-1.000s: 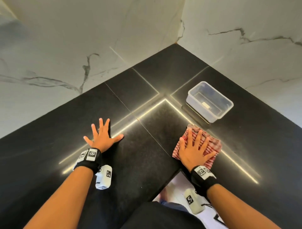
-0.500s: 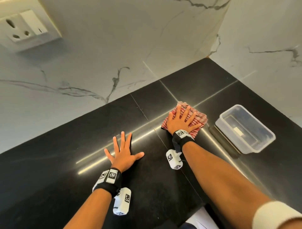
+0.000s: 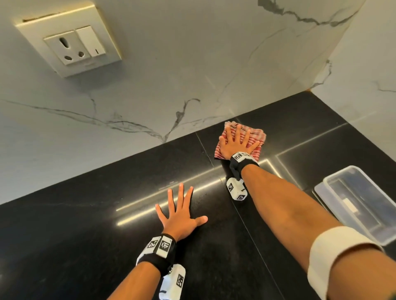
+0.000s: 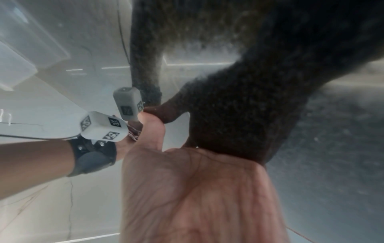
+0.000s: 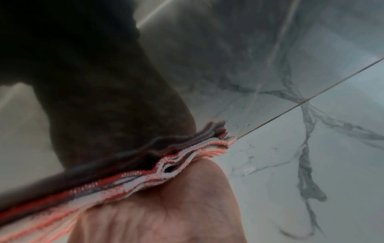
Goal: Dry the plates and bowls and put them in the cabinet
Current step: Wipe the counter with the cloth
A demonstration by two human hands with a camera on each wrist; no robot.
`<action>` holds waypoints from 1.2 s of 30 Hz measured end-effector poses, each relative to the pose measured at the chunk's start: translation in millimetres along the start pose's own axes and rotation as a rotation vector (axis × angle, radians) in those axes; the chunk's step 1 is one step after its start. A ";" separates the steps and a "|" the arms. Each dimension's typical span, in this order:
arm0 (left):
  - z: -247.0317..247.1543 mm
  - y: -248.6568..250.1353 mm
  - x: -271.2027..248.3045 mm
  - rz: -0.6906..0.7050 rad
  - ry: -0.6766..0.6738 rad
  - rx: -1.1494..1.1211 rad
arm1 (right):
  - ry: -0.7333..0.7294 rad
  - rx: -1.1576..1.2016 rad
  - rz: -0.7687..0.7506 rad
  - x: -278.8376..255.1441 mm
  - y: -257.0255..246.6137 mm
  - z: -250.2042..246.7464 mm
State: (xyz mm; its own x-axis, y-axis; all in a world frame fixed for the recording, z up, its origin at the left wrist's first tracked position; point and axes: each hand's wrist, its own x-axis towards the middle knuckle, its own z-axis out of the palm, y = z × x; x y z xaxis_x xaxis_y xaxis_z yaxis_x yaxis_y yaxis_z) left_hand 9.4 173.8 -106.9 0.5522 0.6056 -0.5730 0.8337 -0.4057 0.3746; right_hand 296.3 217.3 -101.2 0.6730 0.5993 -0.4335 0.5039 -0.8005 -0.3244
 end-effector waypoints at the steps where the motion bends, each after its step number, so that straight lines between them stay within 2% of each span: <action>1: -0.2 0.2 0.4 -0.003 -0.006 0.003 | -0.024 -0.026 -0.032 2.5 -8.2 0.5; 6: -0.2 -0.2 3.3 -0.017 -0.036 0.001 | -0.107 -0.144 -0.206 -3.3 -56.7 21.4; 9: -0.1 -1.4 3.5 -0.021 -0.029 -0.015 | -0.153 -0.227 -0.361 -16.3 -67.4 37.0; 13: 0.2 -1.0 3.0 -0.015 -0.003 -0.041 | -0.201 -0.330 -0.637 -43.1 -55.2 46.2; 17: 0.0 -2.6 1.4 -0.009 0.004 -0.044 | -0.122 -0.446 -0.781 -49.5 -13.9 46.7; 20: -0.3 -3.2 1.1 0.006 0.010 -0.046 | -0.124 -0.456 -0.721 -31.7 10.0 30.9; 23: -1.0 -1.8 0.4 -0.001 0.000 -0.035 | -0.209 -0.375 -0.555 -14.3 10.2 12.9; 26: -2.3 0.1 1.6 -0.008 -0.016 -0.022 | -0.229 -0.333 -0.423 0.7 -10.2 16.3; 29: -2.1 -0.1 3.6 -0.021 -0.027 -0.015 | -0.208 -0.277 -0.320 -9.0 -42.7 27.8; 33: -1.2 -1.4 4.8 -0.033 -0.041 -0.028 | -0.260 -0.327 -0.439 -38.8 -60.5 42.0; 36: -1.0 -2.2 4.8 -0.034 -0.045 -0.046 | -0.286 -0.353 -0.524 -66.2 -45.0 49.2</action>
State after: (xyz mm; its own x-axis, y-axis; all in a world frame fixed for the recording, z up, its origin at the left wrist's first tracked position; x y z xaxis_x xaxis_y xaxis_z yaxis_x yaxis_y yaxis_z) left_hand 10.1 178.3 -109.7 0.5237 0.5866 -0.6178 0.8519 -0.3527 0.3872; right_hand 202.5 213.7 -99.3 0.1478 0.8446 -0.5147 0.9023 -0.3282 -0.2794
